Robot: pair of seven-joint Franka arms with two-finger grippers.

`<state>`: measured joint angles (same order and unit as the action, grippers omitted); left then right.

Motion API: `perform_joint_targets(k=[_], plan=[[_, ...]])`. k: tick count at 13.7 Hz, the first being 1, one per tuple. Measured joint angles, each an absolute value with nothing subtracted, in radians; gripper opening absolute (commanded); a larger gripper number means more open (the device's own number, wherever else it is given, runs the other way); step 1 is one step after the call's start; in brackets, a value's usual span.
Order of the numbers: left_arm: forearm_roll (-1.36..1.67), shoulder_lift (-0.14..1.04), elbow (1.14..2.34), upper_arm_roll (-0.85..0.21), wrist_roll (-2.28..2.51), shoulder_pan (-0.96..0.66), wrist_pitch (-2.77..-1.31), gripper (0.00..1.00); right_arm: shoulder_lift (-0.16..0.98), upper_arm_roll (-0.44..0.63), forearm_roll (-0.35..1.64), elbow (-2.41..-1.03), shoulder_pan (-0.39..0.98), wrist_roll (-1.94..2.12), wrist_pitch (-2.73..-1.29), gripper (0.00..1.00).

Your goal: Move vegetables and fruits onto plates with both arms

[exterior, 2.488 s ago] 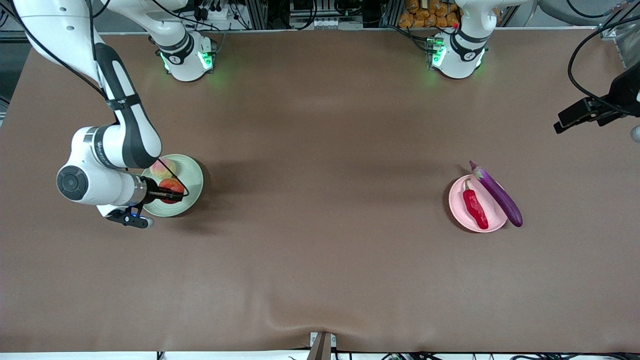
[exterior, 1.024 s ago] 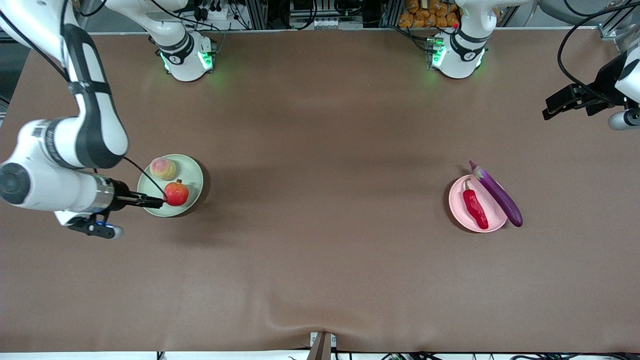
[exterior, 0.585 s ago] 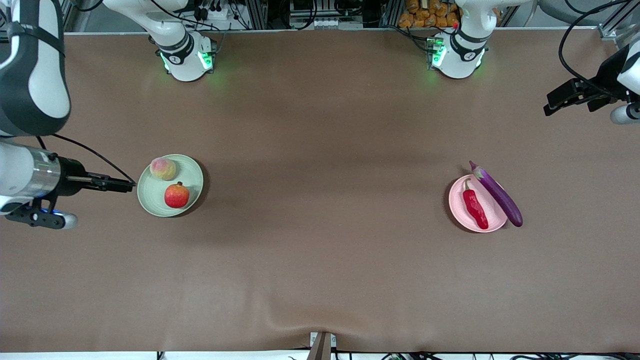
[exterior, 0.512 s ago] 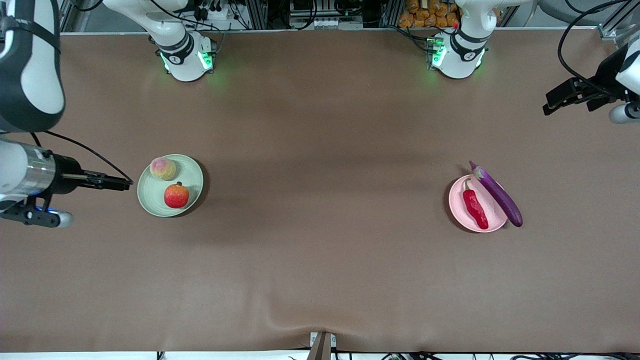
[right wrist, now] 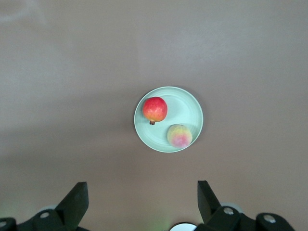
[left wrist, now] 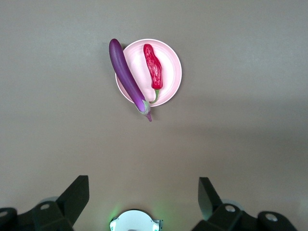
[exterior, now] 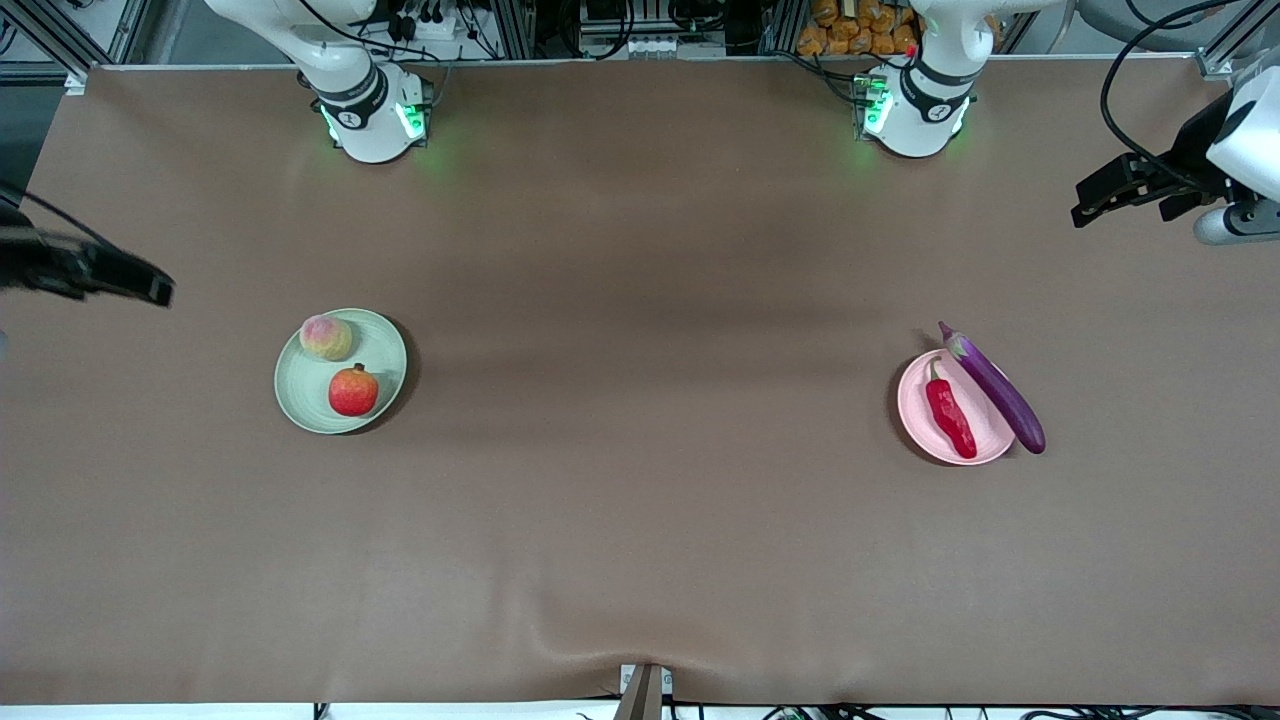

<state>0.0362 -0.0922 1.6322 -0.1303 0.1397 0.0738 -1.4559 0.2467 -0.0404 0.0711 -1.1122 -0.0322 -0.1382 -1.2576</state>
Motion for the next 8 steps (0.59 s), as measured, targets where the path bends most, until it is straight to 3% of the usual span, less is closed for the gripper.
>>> perform_joint_targets(k=[4, 8], plan=[[0.036, -0.096, 1.640, -0.131, 0.140, 0.074, -1.456, 1.00, 0.028, -0.052, 0.051, -1.424, -0.032, -0.077, -1.431, 1.00], [0.036, -0.099, 1.646, -0.131, 0.140, 0.074, -1.456, 1.00, -0.061, -0.060, 0.048, -1.579, -0.031, -0.049, -1.493, 1.00]])
